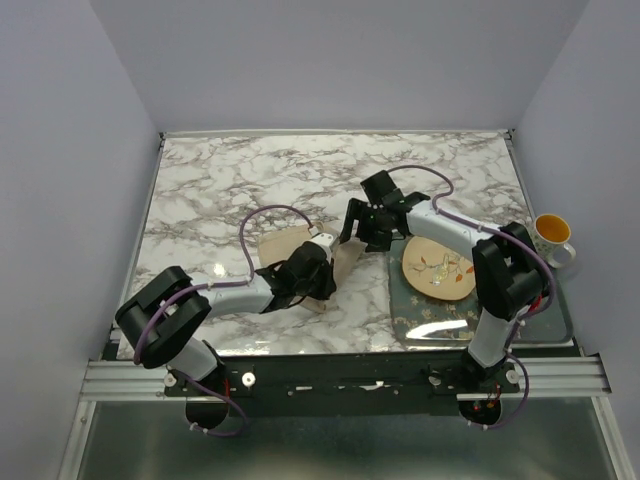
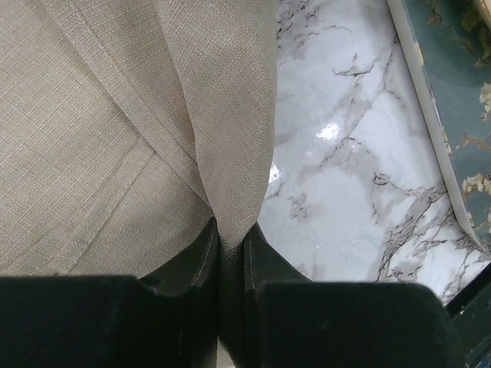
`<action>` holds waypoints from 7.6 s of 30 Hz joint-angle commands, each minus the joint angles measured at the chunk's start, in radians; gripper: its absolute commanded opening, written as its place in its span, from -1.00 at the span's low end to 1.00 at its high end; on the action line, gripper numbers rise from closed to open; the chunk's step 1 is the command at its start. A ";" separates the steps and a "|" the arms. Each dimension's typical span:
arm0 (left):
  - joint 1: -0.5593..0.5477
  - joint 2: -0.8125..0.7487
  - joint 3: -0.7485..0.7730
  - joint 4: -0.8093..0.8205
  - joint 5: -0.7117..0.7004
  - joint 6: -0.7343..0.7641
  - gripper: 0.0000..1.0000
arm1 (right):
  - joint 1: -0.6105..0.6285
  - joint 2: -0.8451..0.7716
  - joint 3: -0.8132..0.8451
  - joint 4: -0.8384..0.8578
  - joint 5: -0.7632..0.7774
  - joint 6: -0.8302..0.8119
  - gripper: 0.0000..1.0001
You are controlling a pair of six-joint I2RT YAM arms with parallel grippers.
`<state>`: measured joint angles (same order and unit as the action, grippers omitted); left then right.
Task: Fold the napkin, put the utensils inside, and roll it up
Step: Roll the napkin with the utensil
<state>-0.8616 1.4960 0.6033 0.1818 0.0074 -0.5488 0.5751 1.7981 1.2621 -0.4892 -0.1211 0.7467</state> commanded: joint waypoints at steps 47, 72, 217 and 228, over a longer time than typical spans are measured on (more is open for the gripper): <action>0.012 0.029 -0.011 0.033 0.077 -0.045 -1.00 | 0.031 0.003 0.072 -0.078 0.063 -0.148 0.20; 0.026 0.056 -0.019 0.061 0.117 -0.088 -1.00 | 0.022 0.187 0.157 -0.121 0.161 -0.241 -0.49; -0.347 0.294 0.401 -0.427 -0.765 0.144 0.17 | -0.024 0.007 -0.214 0.132 -0.190 0.396 -0.99; -0.347 0.300 0.409 -0.443 -0.727 0.113 -0.64 | -0.024 0.018 -0.182 0.116 -0.180 0.384 -0.99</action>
<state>-1.2064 1.7889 1.0042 -0.2295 -0.7128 -0.3962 0.5453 1.7958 1.0412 -0.3412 -0.3073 1.1297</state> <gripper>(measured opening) 0.343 0.039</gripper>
